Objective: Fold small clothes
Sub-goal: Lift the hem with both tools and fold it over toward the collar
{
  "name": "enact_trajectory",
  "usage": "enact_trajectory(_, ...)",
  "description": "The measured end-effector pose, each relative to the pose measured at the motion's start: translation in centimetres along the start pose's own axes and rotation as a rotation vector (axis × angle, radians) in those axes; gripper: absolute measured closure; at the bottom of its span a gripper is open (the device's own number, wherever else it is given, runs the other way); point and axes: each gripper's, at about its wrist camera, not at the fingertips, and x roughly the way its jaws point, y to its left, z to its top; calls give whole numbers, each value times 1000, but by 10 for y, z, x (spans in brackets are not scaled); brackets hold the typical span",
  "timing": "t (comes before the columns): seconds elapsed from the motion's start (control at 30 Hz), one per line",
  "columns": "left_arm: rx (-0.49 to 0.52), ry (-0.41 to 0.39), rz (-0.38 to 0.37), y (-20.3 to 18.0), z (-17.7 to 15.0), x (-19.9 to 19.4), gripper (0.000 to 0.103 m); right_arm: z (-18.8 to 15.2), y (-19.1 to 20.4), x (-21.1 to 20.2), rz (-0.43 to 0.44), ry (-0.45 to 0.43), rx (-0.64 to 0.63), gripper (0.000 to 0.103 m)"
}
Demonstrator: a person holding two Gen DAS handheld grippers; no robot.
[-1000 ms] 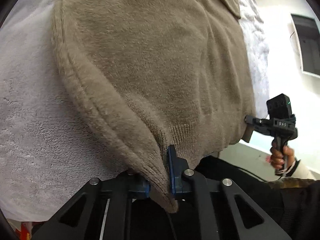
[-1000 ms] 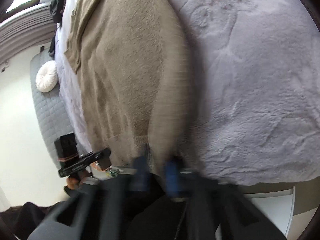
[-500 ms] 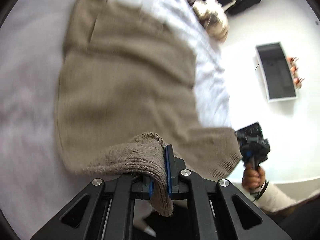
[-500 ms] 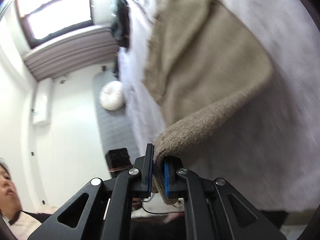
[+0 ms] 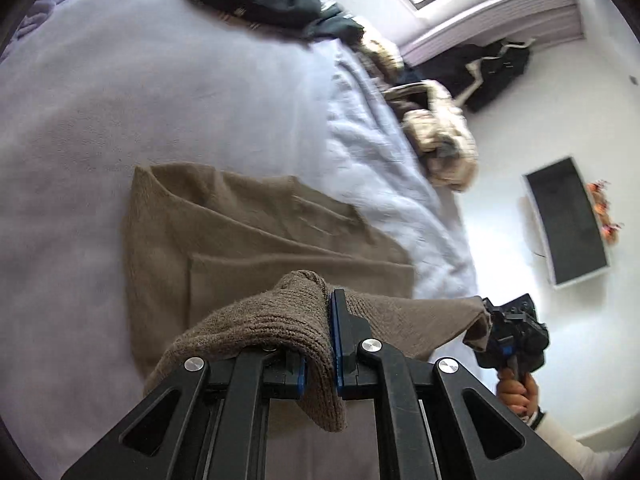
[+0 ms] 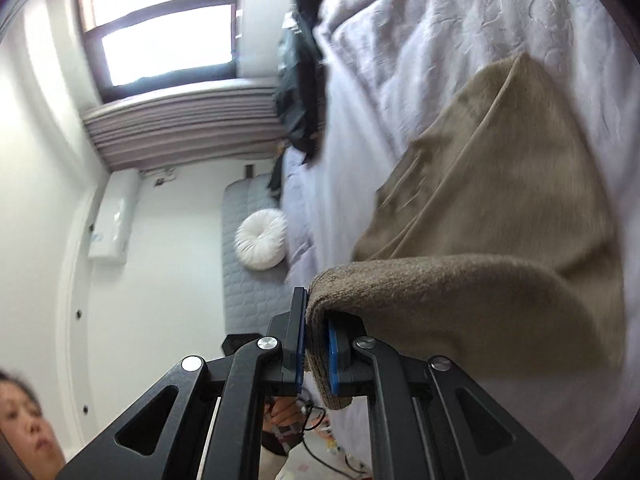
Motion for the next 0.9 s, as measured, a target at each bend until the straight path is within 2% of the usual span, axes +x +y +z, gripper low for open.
enact_trajectory(0.13, -18, 56, 130, 25, 19, 50, 92, 36, -38, 20, -72, -24, 56, 93)
enact_trajectory(0.33, -72, 86, 281, 48, 20, 80, 92, 59, -74, 35, -77, -62, 164, 93)
enact_trajectory(0.37, -71, 92, 294, 50, 21, 79, 79, 60, -75, 35, -63, -69, 180, 93)
enact_trajectory(0.4, -65, 88, 307, 48, 22, 76, 61, 62, -77, 34, -52, -75, 190, 93)
enact_trajectory(0.43, -50, 58, 319, 43, 22, 68, 54, 65, -77, 32, -37, -83, 201, 90)
enact_trajectory(0.5, -1, -1, 340, 32, 24, 52, 36, 68, -76, 26, -15, -92, 211, 90)
enact_trajectory(0.57, 50, -56, 389, 21, 28, 36, 27, 75, -73, 22, -33, -96, 210, 89)
enact_trajectory(0.6, 80, -82, 412, 16, 30, 28, 27, 77, -69, 20, -53, -103, 200, 88)
enact_trajectory(0.63, 97, -89, 418, 14, 31, 23, 27, 79, -63, 17, -75, -113, 181, 83)
enact_trajectory(0.7, 129, -82, 426, 12, 36, 19, 27, 81, -48, 13, -134, -129, 117, 56)
enact_trajectory(0.73, 140, -75, 440, 14, 36, 17, 27, 80, -41, 7, -168, -134, 76, 38)
enact_trajectory(0.8, 166, -49, 451, 16, 35, 21, 27, 81, -25, 6, -283, -124, -28, 38)
enact_trajectory(0.9, 187, -8, 472, 19, 35, 34, 27, 81, -8, 24, -497, -50, -197, 38)
